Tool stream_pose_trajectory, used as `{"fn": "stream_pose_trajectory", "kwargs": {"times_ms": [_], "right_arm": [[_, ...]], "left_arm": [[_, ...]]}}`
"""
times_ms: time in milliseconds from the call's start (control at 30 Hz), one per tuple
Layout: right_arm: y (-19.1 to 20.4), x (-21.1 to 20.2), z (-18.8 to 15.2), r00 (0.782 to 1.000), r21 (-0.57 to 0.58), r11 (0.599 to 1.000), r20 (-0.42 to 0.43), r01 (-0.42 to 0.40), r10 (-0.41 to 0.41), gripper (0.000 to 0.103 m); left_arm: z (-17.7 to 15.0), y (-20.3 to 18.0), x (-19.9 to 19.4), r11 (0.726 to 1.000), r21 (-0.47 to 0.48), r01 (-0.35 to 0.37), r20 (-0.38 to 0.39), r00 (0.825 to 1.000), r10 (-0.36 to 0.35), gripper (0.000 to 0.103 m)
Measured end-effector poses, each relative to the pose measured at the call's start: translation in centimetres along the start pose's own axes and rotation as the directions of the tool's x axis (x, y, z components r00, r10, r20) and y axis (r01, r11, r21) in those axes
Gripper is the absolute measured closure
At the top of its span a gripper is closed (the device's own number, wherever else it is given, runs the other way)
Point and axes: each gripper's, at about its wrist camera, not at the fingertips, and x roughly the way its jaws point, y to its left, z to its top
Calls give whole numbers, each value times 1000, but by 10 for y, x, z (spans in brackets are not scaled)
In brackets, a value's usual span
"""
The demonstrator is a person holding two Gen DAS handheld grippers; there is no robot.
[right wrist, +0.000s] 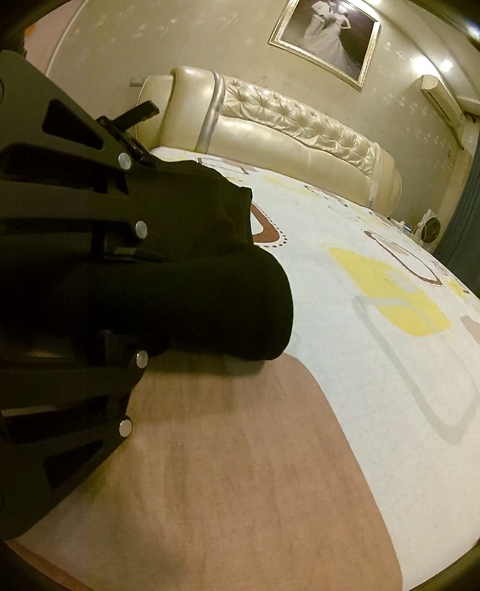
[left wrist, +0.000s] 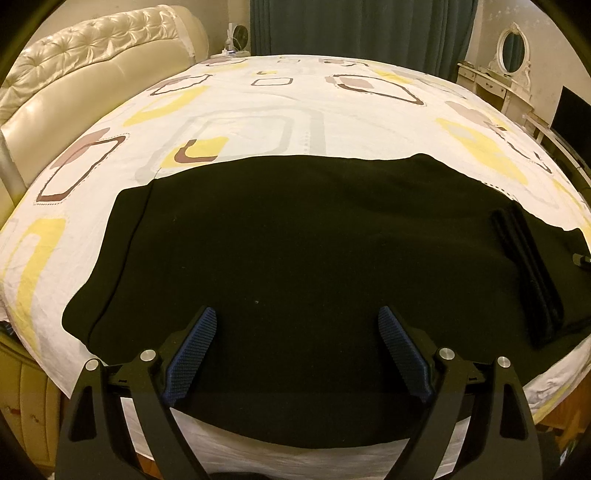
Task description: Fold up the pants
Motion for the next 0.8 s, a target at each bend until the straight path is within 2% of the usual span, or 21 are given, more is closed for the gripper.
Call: {"fn": "stream_pose_trajectory", "kwargs": {"times_ms": [200, 400, 500, 567, 667, 800], "right_arm": [[0, -1, -1, 1000, 17, 1000, 9, 6, -6, 80], [0, -7, -6, 999, 55, 998, 54, 0, -3, 72], [2, -17, -13, 992, 82, 996, 117, 38, -48, 64], [8, -27, -18, 979, 96, 991, 170, 96, -112, 57], [19, -44, -28, 952, 113, 981, 246, 161, -184, 56], [41, -62, -43, 925, 119, 981, 333, 152, -184, 53]], "left_arm": [[0, 1, 1, 1000, -2, 3, 4, 1000, -3, 14], [-1, 6, 0, 1000, -1, 28, 15, 999, -28, 14], [-2, 8, 1, 999, -3, 46, 22, 999, -46, 14], [-1, 8, 0, 999, 0, 54, 23, 998, -54, 14], [-1, 8, 0, 998, 11, 64, 19, 998, -64, 14], [1, 9, -1, 996, 31, 85, -5, 996, -85, 14]]}}
